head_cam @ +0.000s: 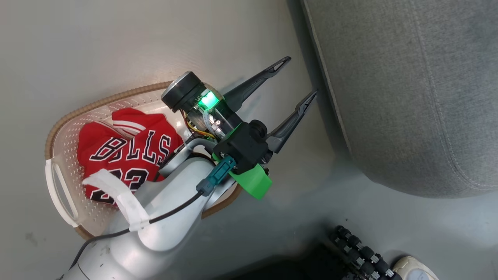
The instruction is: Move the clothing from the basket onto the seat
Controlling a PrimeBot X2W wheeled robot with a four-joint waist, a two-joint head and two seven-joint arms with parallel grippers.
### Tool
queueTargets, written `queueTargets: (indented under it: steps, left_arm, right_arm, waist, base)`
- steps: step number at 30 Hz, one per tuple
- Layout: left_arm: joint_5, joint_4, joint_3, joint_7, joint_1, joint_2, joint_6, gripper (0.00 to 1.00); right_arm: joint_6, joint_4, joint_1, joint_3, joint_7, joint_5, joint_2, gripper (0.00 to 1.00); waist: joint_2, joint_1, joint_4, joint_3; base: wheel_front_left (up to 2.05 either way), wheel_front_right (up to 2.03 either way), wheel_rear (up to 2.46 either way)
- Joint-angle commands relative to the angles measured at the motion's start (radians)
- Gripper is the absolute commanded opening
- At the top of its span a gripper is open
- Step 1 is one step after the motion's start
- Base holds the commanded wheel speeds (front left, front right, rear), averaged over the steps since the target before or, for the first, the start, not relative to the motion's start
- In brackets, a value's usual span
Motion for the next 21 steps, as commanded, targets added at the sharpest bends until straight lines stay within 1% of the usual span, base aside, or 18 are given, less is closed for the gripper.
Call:
queueTargets:
  steps: [1, 8, 12, 13, 14, 15, 21]
  left_arm:
    - [0.01, 0.001, 0.0, -0.001, -0.022, 0.009, -0.004, 1.0]
    - [0.0, 0.002, -0.009, -0.001, -0.026, 0.002, -0.004, 1.0]
    - [-0.003, 0.001, -0.005, -0.001, -0.02, 0.008, -0.002, 1.0]
    - [-0.003, 0.002, -0.004, -0.001, -0.017, 0.009, -0.001, 1.0]
    - [-0.004, 0.003, -0.004, -0.001, -0.012, 0.011, 0.001, 1.0]
    - [-0.005, 0.005, -0.003, -0.001, -0.008, 0.011, 0.001, 1.0]
    - [-0.017, 0.005, 0.008, -0.001, 0.022, 0.003, 0.011, 1.0]
  right_arm:
    - [-0.001, 0.031, 0.003, 0.003, -0.002, -0.015, 0.001, 0.0]
    - [-0.001, 0.148, 0.063, -0.011, -0.002, -0.031, 0.036, 0.0]
    - [-0.001, 0.2, 0.087, -0.018, -0.002, -0.014, 0.05, 0.0]
    - [-0.001, 0.198, 0.089, -0.016, -0.002, -0.016, 0.05, 0.33]
    - [-0.001, 0.197, 0.093, -0.016, -0.002, -0.016, 0.051, 0.73]
    - [-0.001, 0.193, 0.097, -0.016, -0.002, -0.014, 0.053, 1.0]
    - [-0.001, 0.149, 0.162, -0.005, -0.002, -0.002, 0.068, 1.0]
  waist:
    - [0.0099, -0.0003, 0.012, 0.026]
    - [0.0099, -0.0003, 0.026, 0.017]
    - [0.0099, -0.0003, 0.027, 0.006]
    - [0.0099, -0.0003, 0.026, 0.003]
    - [0.0099, -0.0003, 0.024, -0.002]
    - [0.0099, -0.0003, 0.023, -0.007]
    - [0.0099, -0.0003, 0.011, -0.07]
  base:
    - [0.0, 0.0, 0.0]
    - [0.0, 0.0, 0.0]
    - [0.0, 0.0, 0.0]
    - [0.0, 0.0, 0.0]
    - [0.0, 0.0, 0.0]
    - [0.0, 0.0, 0.0]
    - [0.0, 0.0, 0.0]
